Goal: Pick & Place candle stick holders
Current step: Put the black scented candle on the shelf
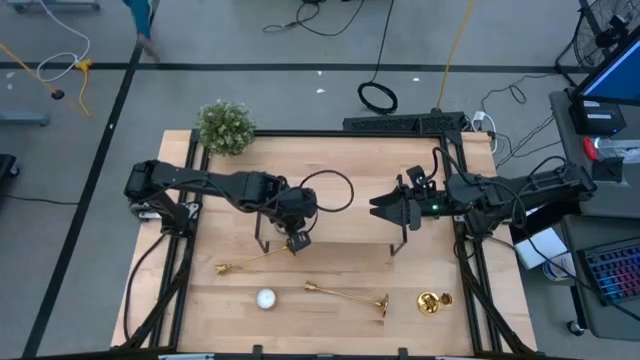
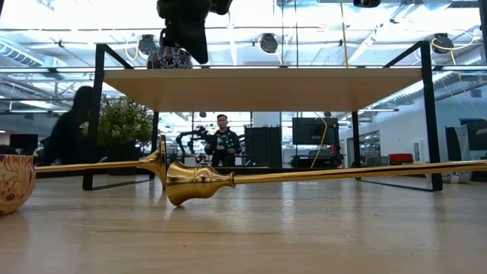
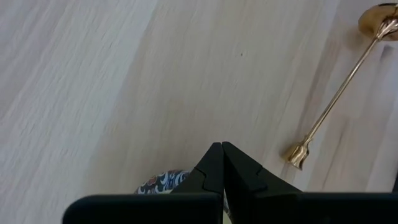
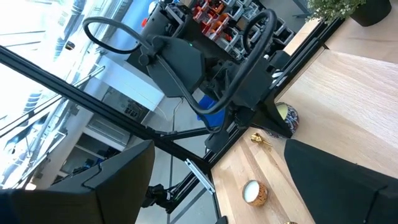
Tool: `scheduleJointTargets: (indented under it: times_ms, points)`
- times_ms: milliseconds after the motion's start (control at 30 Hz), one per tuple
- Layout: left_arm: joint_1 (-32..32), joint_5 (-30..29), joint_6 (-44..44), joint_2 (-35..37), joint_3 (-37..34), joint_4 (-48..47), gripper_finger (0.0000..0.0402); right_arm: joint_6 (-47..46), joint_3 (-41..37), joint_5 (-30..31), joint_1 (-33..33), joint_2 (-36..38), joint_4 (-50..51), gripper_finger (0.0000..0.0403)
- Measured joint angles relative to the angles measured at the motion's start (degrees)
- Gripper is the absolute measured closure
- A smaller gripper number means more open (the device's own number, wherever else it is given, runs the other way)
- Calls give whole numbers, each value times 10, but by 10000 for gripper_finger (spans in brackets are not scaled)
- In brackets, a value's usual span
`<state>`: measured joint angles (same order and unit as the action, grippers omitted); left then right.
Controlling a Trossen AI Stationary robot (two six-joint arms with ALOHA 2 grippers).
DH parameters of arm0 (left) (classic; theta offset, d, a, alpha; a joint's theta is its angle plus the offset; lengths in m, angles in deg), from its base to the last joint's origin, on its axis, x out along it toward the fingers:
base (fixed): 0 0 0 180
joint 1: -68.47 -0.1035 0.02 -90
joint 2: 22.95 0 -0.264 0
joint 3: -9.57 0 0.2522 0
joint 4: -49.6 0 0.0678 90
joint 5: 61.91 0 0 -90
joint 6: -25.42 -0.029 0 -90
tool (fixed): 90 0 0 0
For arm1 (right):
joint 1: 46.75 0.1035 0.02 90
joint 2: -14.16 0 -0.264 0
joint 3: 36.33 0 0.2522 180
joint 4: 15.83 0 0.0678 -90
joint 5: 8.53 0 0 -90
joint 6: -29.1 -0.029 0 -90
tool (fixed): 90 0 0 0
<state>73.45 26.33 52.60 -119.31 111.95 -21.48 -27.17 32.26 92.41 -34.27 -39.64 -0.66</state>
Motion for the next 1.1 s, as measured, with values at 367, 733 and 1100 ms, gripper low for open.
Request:
scheduleJointTargets:
  times_ms: [367, 733, 1100]
  points:
    - [-1, -39, 0, 1, 46, -55, 401, 2, 0, 0, 0, 0, 0, 46]
    - [-11, -28, -12, -6, 47, -56, 401, 4, 0, 0, 0, 0, 0, 46]
    - [-31, -23, -20, -4, 47, -67, 401, 6, 0, 0, 0, 0, 0, 46]
